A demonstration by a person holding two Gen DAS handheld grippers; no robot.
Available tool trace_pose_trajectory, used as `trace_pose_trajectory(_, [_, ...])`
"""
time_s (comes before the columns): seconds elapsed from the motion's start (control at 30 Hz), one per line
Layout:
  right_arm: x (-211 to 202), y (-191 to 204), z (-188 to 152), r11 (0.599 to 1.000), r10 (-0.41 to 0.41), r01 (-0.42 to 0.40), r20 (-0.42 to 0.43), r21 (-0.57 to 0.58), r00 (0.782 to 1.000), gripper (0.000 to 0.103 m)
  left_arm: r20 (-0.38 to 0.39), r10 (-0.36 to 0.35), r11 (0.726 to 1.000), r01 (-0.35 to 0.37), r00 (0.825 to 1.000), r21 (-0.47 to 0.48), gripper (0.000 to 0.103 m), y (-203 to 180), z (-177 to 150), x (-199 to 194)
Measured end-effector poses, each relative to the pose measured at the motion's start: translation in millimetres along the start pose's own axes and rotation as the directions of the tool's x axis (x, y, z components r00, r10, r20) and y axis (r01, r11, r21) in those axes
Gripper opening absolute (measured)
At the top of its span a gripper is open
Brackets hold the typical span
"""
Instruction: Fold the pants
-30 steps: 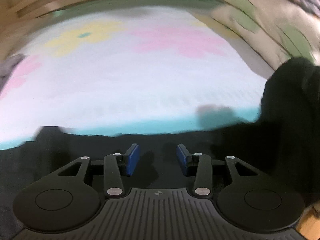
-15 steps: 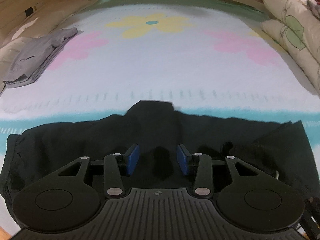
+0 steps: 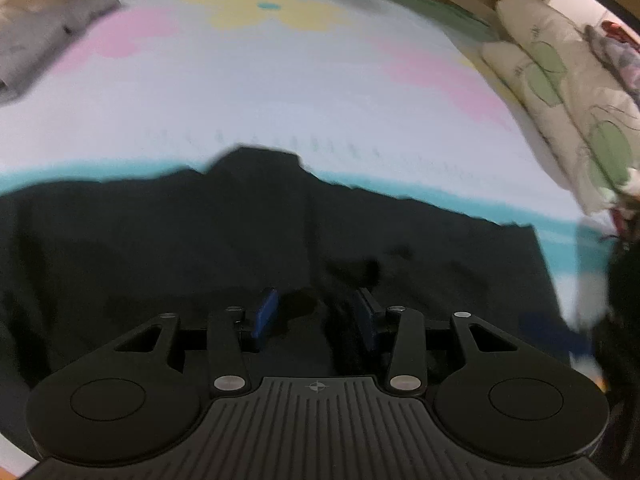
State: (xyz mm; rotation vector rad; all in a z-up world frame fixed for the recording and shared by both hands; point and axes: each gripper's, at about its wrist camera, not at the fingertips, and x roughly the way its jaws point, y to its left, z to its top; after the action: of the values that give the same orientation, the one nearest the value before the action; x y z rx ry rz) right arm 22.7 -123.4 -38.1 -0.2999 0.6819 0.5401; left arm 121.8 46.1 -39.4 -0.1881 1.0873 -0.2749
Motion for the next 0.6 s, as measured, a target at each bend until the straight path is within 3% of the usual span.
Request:
trace_pose_trajectory(0.2, [-5.6,-69.0,8.8,0.969,-0.06,0.065,-0.029,0.239,0.998,0.07,-0.057,-0.046,0.999,0.047,0.997,0.019,0.041,-18.9,-15.5,13.3])
trace_pose_trajectory(0.33, [-4.0,-89.0,0.6,0.946,-0.118,0.125,-0.042,0.299,0.992,0.071,-0.099,-0.028,0.997,0.034,0.995,0.065,0.041,-32.3,-25.4,29.6])
trace_pose_trajectory(0.5, [7.1,-94.2,-8.1,0.934,-0.096,0.11,-0.057,0.341,0.994,0.071,-0.092,-0.013,0.996,0.02,0.996,0.082,0.05,-39.4,-30.5,39.7])
trace_pose_trajectory(0.6, [-0.1,-99.9,-10.9,0.924,-0.086,0.1,-0.055,0.368,0.995,0.072,-0.079,-0.014,0.996,0.021,0.997,0.088,0.05,-44.5,-29.9,43.1])
